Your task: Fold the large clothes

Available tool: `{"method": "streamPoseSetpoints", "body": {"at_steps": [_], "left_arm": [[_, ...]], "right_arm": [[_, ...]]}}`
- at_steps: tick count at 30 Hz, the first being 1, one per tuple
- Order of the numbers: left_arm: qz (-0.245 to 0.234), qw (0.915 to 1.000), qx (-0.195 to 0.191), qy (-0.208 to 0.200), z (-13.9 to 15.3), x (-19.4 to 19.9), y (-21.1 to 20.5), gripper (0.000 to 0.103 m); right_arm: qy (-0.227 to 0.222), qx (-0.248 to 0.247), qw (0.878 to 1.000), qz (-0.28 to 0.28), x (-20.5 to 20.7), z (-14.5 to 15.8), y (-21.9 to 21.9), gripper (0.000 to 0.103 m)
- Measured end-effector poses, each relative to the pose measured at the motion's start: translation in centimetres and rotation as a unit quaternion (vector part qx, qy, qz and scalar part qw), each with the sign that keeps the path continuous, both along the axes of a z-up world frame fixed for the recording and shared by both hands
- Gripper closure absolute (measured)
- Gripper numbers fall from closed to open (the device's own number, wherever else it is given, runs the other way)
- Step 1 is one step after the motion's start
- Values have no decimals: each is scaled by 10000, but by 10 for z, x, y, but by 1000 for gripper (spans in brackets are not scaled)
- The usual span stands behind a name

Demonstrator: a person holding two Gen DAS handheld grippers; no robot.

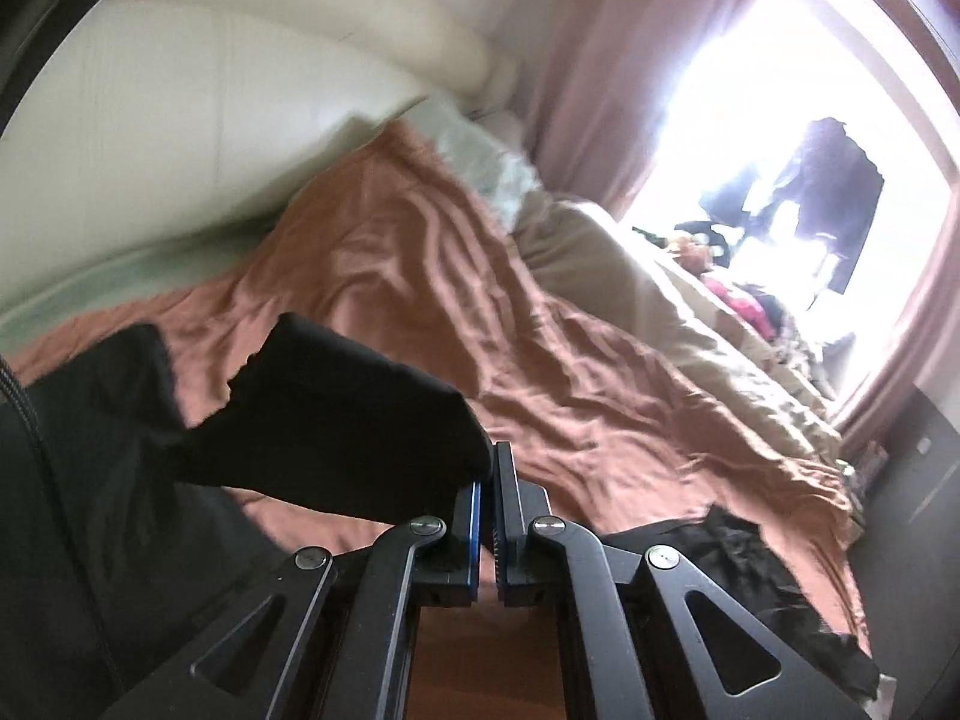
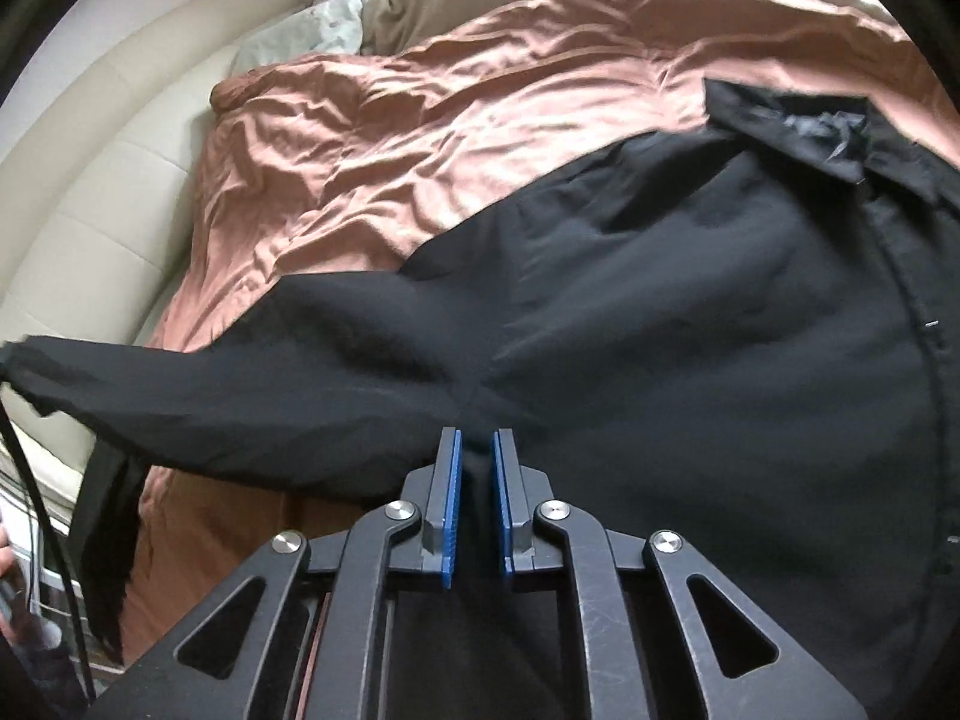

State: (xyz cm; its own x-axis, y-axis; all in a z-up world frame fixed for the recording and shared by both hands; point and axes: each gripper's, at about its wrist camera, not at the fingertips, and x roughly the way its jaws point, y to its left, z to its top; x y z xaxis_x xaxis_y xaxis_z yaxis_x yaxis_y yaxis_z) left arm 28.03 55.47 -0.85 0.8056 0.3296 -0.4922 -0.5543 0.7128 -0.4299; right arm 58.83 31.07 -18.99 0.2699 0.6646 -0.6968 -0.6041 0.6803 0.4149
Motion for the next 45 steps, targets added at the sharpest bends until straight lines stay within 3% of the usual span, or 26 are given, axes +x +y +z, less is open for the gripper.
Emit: {"method": "streamPoseSetpoints", "body": {"at_steps": [5, 8, 16, 17, 18, 19, 20, 25, 33, 41, 45], "left_arm": [[-348, 9985, 408, -65, 40, 27, -34, 100], [-555, 9965, 586, -234, 62, 37, -54, 100], [-1098, 9901, 702, -519, 102, 73, -119, 100], [-1167, 9891, 724, -535, 106, 78, -128, 100], [-1239, 9880, 749, -542, 108, 84, -136, 100], [-1335, 9865, 783, -545, 112, 92, -147, 100], [-1415, 9852, 801, -550, 114, 97, -156, 100], [-1906, 9753, 986, -532, 123, 128, -209, 100], [-2554, 9616, 914, -421, 117, 174, -276, 100], [-3116, 9460, 889, -20, 78, 227, -340, 100], [-3374, 9357, 924, 458, 41, 259, -375, 100]], "right_arm": [[224, -174, 9996, 5, 16, -12, 9, 96], [348, 65, 9993, 108, 13, 7, -4, 96], [59, 406, 9991, 54, -3, 43, -77, 91], [62, 454, 9989, 22, -6, 45, -89, 85], [54, 511, 9987, -44, -8, 47, -103, 59], [21, 565, 9983, -164, -8, 49, -118, 22], [-26, 676, 9974, -258, -10, 51, -131, 13], [-45, 892, 9942, -605, -20, 55, -197, 12], [-101, 1172, 9863, -1159, -44, 53, -301, 12], [-60, 1261, 9788, -1612, -62, 46, -377, 12], [-22, 1331, 9743, -1815, -71, 42, -405, 12]]}}
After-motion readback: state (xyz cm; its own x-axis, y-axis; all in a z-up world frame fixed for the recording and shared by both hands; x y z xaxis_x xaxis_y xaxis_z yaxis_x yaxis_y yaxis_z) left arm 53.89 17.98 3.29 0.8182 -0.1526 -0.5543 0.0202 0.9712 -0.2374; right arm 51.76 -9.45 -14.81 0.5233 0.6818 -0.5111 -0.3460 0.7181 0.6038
